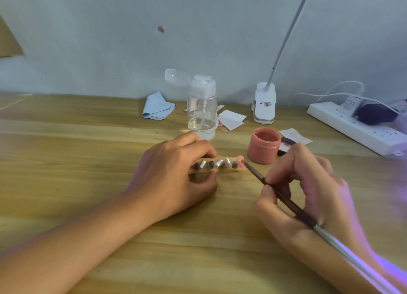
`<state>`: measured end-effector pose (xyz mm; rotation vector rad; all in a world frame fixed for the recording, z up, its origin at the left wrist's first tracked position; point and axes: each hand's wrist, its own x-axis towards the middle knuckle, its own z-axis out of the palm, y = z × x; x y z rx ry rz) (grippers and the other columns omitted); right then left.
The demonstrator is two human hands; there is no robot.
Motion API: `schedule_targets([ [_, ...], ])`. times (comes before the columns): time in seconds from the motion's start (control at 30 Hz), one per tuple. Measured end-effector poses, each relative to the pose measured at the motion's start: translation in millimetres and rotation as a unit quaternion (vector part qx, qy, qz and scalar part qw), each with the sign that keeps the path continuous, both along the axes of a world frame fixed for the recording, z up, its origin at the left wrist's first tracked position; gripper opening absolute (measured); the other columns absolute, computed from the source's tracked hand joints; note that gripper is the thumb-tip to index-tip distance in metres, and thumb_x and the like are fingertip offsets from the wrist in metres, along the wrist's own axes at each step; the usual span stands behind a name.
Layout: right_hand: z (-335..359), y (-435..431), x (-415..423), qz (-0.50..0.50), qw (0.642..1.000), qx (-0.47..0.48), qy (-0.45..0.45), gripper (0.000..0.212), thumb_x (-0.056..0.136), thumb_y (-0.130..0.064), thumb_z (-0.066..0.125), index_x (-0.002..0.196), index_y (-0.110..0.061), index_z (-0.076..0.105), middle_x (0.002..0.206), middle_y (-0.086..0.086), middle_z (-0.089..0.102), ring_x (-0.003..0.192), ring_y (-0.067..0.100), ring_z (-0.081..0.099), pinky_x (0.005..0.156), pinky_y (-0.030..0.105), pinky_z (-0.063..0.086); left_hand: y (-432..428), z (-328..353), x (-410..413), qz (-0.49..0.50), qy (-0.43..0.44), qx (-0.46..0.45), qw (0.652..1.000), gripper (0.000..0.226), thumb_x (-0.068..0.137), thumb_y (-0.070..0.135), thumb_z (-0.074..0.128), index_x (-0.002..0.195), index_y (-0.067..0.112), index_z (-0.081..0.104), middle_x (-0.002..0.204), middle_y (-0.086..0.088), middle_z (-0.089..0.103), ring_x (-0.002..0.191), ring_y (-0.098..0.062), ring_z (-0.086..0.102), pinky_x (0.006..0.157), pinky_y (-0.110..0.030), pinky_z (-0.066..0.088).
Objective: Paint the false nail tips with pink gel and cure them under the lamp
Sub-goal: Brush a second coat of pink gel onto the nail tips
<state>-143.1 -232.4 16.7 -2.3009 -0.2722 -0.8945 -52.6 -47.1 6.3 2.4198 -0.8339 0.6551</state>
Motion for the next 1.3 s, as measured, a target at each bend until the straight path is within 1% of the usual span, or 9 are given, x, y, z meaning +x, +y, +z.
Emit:
schedule_targets([
  [0.23,-2.1,-1.0,3.5,-0.008,1.0,-0.015,0.009,0.018,0.06,-0.016,0.063,0.073,-0.018,0.051,0.055,-0.005,0.051,0.083,0.008,0.05,0.079,0.015,0.036,-0.1,-0.9,0.6,0.004,-0.004,-0.006,1.0,0.019,0.07,0.041,0.066,0.088,0.034,0.066,0.089,0.017,0.062,0.064,-0.008,0.054,0.058,-0.031,0.05],
  [0.43,-3.1,-1.4,5.7,-0.012,0.999,-0.034,0.013,0.019,0.061,-0.017,0.064,0.075,-0.019,0.052,0.054,-0.006,0.052,0.085,0.002,0.049,0.081,0.006,0.032,0.1,-0.9,1.0,0.004,-0.005,-0.003,1.0,0.02,0.07,0.043,0.064,0.088,0.034,0.066,0.089,0.017,0.061,0.061,-0.006,0.047,0.056,-0.028,0.047],
  [0.6,-3.4,-1.8,5.9,-0.018,0.999,-0.029,0.011,0.019,0.06,-0.016,0.063,0.074,-0.02,0.051,0.054,-0.004,0.053,0.083,0.005,0.049,0.08,0.006,0.033,0.5,-1.0,0.9,0.0,-0.005,-0.004,1.0,0.02,0.07,0.044,0.065,0.088,0.034,0.066,0.088,0.018,0.061,0.064,-0.006,0.052,0.058,-0.029,0.049],
  [0.77,-2.5,-1.4,6.2,-0.016,1.0,-0.018,0.02,0.018,0.061,-0.017,0.063,0.074,-0.022,0.051,0.055,-0.007,0.054,0.087,-0.002,0.05,0.08,0.009,0.034,0.2,-0.8,1.4,0.002,-0.006,-0.001,1.0,0.019,0.07,0.043,0.065,0.087,0.034,0.065,0.087,0.017,0.061,0.062,-0.006,0.051,0.057,-0.027,0.047],
  [0.93,-2.6,-1.5,5.1,-0.014,1.0,-0.016,0.022,0.019,0.06,-0.017,0.063,0.073,-0.021,0.05,0.054,-0.005,0.052,0.086,0.0,0.05,0.079,0.005,0.031,0.6,-0.4,0.8,0.003,-0.004,0.004,1.0,0.019,0.07,0.044,0.064,0.087,0.034,0.065,0.088,0.018,0.06,0.063,-0.006,0.05,0.057,-0.025,0.043],
  [1.0,-2.4,-1.6,5.1,-0.012,0.999,-0.012,0.033,0.019,0.06,-0.018,0.063,0.073,-0.022,0.049,0.064,-0.003,0.055,0.089,0.0,0.05,0.079,0.005,0.031,0.5,-0.2,0.7,0.002,-0.002,0.002,1.0,0.019,0.07,0.043,0.065,0.087,0.034,0.064,0.087,0.018,0.06,0.062,-0.006,0.049,0.057,-0.025,0.042],
  [1.1,-1.6,-1.3,5.7,-0.01,0.999,-0.019,0.031,0.018,0.061,-0.017,0.062,0.073,-0.02,0.05,0.078,-0.007,0.057,0.086,0.001,0.049,0.081,0.004,0.031,0.6,-0.2,0.8,0.0,0.0,0.001,1.0,0.019,0.07,0.044,0.064,0.086,0.035,0.064,0.087,0.018,0.061,0.06,-0.005,0.047,0.056,-0.024,0.042],
  [1.23,-1.2,-1.1,4.9,-0.009,0.999,-0.013,0.04,0.018,0.06,-0.017,0.061,0.073,-0.02,0.049,0.077,-0.007,0.057,0.087,0.003,0.049,0.08,0.01,0.033,0.6,-0.4,1.1,0.0,0.001,0.003,1.0,0.019,0.07,0.044,0.065,0.087,0.035,0.065,0.088,0.017,0.061,0.063,-0.006,0.05,0.058,-0.026,0.044],
  [1.3,-1.2,-1.2,5.0,-0.011,0.999,-0.008,0.036,0.018,0.059,-0.017,0.061,0.072,-0.02,0.049,0.07,-0.003,0.056,0.086,0.003,0.049,0.079,0.008,0.033,0.7,-0.4,1.2,0.0,-0.002,0.003,1.0,0.019,0.07,0.044,0.064,0.087,0.035,0.065,0.088,0.018,0.061,0.063,-0.007,0.051,0.058,-0.026,0.045],
])
